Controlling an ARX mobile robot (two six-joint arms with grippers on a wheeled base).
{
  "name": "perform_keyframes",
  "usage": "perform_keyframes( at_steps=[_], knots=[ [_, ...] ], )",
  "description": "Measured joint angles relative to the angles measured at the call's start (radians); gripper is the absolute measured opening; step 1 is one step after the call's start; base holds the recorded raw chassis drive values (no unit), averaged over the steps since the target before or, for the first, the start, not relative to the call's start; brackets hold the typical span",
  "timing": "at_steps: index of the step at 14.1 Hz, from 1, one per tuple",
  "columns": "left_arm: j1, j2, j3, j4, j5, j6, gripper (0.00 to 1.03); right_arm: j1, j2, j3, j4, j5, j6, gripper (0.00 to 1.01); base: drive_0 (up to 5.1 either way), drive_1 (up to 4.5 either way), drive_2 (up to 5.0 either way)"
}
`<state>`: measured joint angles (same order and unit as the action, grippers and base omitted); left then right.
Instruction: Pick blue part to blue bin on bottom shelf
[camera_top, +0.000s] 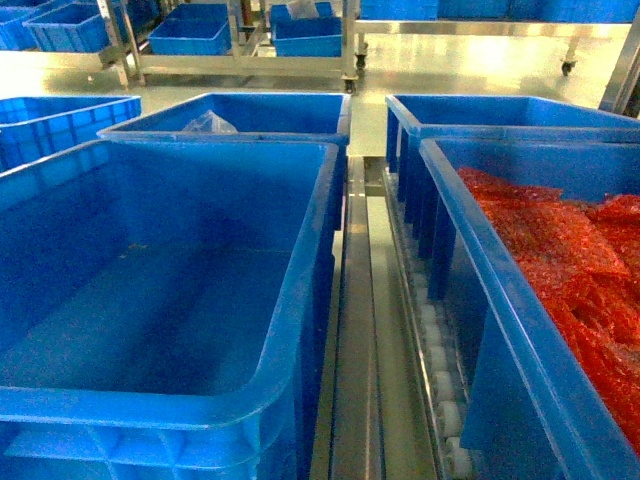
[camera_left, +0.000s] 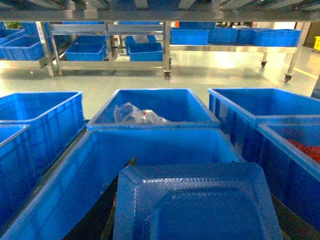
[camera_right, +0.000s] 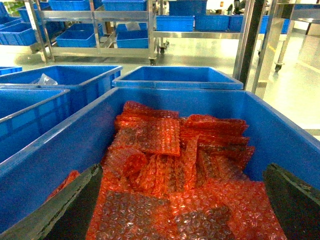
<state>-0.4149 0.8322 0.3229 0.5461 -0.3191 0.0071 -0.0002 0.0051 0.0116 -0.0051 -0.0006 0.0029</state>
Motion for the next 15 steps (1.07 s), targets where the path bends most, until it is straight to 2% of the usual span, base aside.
perform_keyframes(
  at_steps=[1,2,3,4,6,7,8,9,10,11,15],
  knots=[
    [0.046,0.220,0.104,0.092,0.080,-0.017,0.43,0.000,0.000,0.000,0.000,0.000,0.000,0.98,0.0,0.00,0.0],
    [0.076,0.409,0.188,0.052,0.181,-0.087,0.53,0.000,0.000,0.000,0.000,0.000,0.000,0.98,0.0,0.00,0.0],
    [0.078,0.493,0.197,0.046,0.208,-0.115,0.62,0.000,0.000,0.000,0.000,0.000,0.000,0.98,0.0,0.00,0.0],
    [0.077,0.535,0.185,0.029,0.220,-0.139,0.76,0.000,0.000,0.000,0.000,0.000,0.000,0.98,0.0,0.00,0.0],
    [0.076,0.500,0.189,0.051,0.220,-0.154,1.00,0.000,0.000,0.000,0.000,0.000,0.000,0.98,0.0,0.00,0.0],
    [0.076,0.504,0.190,0.061,0.212,-0.155,0.97,0.000,0.000,0.000,0.000,0.000,0.000,0.98,0.0,0.00,0.0],
    [0.076,0.530,0.126,0.285,0.073,-0.098,0.84,0.000,0.000,0.000,0.001,-0.001,0.000,0.98,0.0,0.00,0.0],
    [0.093,0.504,0.061,0.360,0.037,-0.067,0.74,0.000,0.000,0.000,-0.001,0.000,0.000,0.98,0.0,0.00,0.0],
    [0.124,0.459,0.007,0.388,0.037,-0.050,0.66,0.000,0.000,0.000,0.000,0.000,0.000,0.98,0.0,0.00,0.0],
    [0.163,0.397,-0.035,0.390,0.051,-0.035,0.53,0.000,0.000,0.000,0.000,0.000,0.000,0.98,0.0,0.00,0.0],
    [0.232,0.245,-0.153,0.339,0.138,-0.024,0.14,0.000,0.000,0.000,0.000,0.000,0.000,0.98,0.0,0.00,0.0]
  ],
)
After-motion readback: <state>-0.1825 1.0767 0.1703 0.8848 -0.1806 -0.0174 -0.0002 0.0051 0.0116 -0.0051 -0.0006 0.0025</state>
